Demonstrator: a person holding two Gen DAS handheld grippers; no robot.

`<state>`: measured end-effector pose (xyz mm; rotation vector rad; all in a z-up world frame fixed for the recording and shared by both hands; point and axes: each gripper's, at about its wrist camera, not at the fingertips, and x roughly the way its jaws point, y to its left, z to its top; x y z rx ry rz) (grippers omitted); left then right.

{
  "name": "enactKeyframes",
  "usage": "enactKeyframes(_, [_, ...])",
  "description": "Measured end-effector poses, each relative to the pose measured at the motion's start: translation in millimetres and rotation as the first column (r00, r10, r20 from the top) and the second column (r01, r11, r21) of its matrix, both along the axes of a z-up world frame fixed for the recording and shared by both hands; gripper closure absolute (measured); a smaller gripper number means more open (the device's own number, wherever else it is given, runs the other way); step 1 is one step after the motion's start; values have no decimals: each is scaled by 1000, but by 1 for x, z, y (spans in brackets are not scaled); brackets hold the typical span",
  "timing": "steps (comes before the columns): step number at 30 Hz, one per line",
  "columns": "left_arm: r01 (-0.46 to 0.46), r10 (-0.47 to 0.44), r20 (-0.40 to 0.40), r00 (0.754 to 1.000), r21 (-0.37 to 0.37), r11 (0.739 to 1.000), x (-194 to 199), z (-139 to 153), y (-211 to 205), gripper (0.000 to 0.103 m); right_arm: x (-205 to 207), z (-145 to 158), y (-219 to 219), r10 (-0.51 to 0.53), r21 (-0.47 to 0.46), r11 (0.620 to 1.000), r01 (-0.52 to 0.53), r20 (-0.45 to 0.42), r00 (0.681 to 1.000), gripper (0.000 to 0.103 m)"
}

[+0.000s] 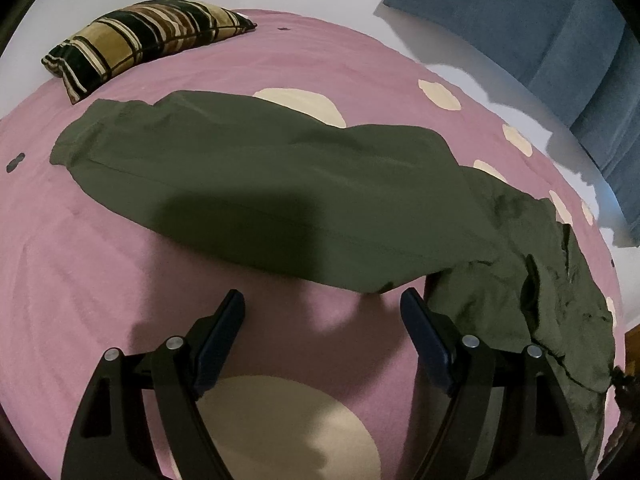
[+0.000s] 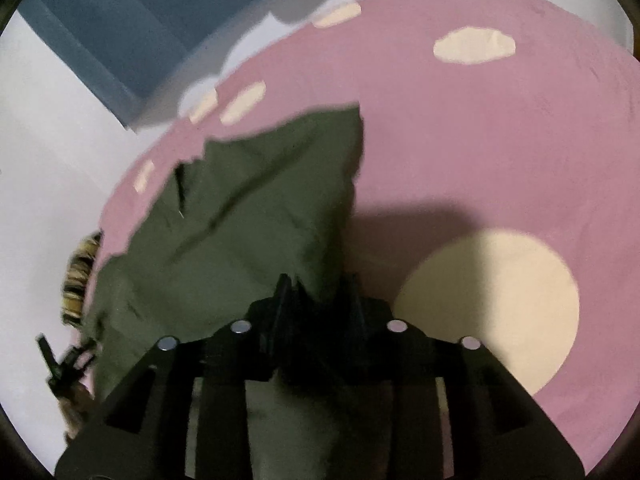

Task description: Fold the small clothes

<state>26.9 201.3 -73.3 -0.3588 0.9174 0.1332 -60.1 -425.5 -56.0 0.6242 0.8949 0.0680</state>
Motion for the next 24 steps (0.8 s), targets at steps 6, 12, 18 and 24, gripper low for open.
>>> enactKeyframes(6, [4, -4, 9, 1000, -2, 1000, -1, 1, -1, 24, 54, 4, -20, -41, 15, 999, 41, 23, 999, 72])
enactKeyframes(12, [-1, 1, 14, 1000, 2, 1000, -1, 0, 2, 24, 101, -14, -34, -62, 74, 995, 63, -9, 998, 78])
enactKeyframes(18, [-1, 0, 12, 1000, 27, 1000, -1, -4, 1, 24, 113, -36, -36, -78, -1, 997, 79, -94, 992, 103])
enactKeyframes(24, [15, -16, 30, 999, 44, 999, -4, 0, 1, 24, 92, 5, -22, -113, -6, 994, 113, 0, 994, 82])
